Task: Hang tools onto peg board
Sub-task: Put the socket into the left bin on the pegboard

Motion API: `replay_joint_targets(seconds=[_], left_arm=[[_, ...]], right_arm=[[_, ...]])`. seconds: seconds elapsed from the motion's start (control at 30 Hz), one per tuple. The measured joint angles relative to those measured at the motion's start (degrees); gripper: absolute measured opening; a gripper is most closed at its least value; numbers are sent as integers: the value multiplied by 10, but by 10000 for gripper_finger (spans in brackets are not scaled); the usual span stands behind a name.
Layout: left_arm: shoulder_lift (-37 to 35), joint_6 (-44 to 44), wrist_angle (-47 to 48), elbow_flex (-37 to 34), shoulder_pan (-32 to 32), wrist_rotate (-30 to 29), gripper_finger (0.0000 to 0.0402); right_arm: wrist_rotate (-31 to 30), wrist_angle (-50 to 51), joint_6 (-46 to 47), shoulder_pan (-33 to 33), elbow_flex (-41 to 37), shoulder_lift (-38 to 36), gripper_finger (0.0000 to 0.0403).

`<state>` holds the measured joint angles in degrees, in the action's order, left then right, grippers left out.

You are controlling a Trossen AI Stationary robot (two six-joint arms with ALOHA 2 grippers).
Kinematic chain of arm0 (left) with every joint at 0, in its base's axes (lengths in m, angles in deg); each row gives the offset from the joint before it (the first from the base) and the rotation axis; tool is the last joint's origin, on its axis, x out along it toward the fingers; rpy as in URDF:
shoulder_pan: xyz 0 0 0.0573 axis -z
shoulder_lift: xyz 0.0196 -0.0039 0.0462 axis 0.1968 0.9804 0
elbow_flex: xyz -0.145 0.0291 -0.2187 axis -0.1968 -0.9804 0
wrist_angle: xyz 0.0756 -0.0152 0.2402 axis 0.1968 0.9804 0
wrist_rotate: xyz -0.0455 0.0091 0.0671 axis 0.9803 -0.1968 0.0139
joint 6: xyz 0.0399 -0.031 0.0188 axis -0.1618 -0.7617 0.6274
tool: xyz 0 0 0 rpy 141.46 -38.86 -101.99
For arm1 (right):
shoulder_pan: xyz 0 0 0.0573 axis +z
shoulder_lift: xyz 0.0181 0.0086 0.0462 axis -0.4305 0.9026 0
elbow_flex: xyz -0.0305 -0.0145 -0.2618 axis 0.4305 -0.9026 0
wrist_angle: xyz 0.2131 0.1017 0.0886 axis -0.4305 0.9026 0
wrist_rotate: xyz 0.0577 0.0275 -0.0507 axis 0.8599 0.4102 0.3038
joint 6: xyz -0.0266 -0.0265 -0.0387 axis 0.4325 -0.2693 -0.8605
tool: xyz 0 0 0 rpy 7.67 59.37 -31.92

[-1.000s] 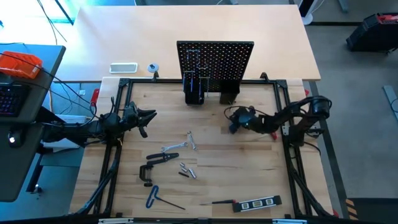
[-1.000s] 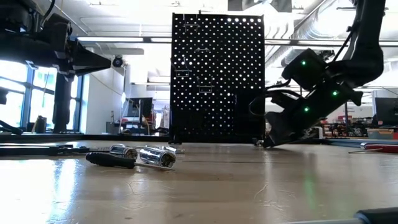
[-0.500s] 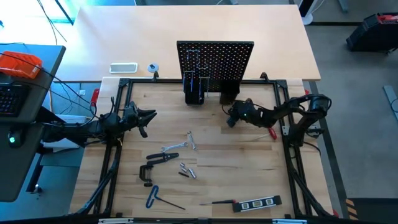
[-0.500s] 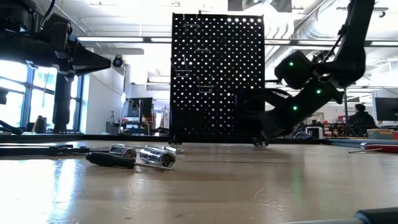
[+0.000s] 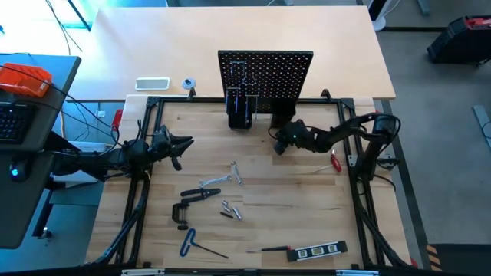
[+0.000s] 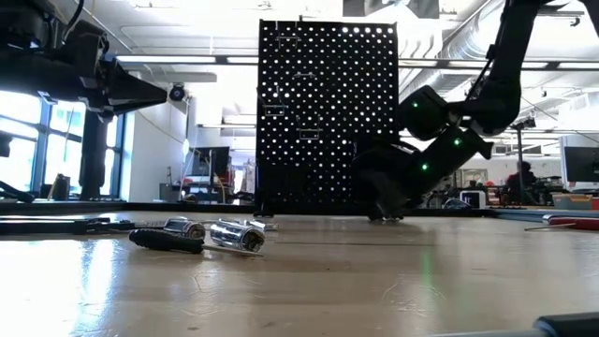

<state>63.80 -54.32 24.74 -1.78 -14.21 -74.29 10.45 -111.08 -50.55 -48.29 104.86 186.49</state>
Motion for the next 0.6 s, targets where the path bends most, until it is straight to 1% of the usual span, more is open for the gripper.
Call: replay_joint_targets(seconds=[0.17, 0.23, 0.6], left_arm=[[0, 0, 0, 0, 0, 0, 60], [0, 0, 0, 0, 0, 0, 60], [0, 0, 0, 0, 0, -1, 60]], right_arm=[[0, 9, 16, 14, 0, 0, 73], [-5, 10, 21, 23, 0, 1, 58], [16, -4, 84, 90, -2, -9, 55]])
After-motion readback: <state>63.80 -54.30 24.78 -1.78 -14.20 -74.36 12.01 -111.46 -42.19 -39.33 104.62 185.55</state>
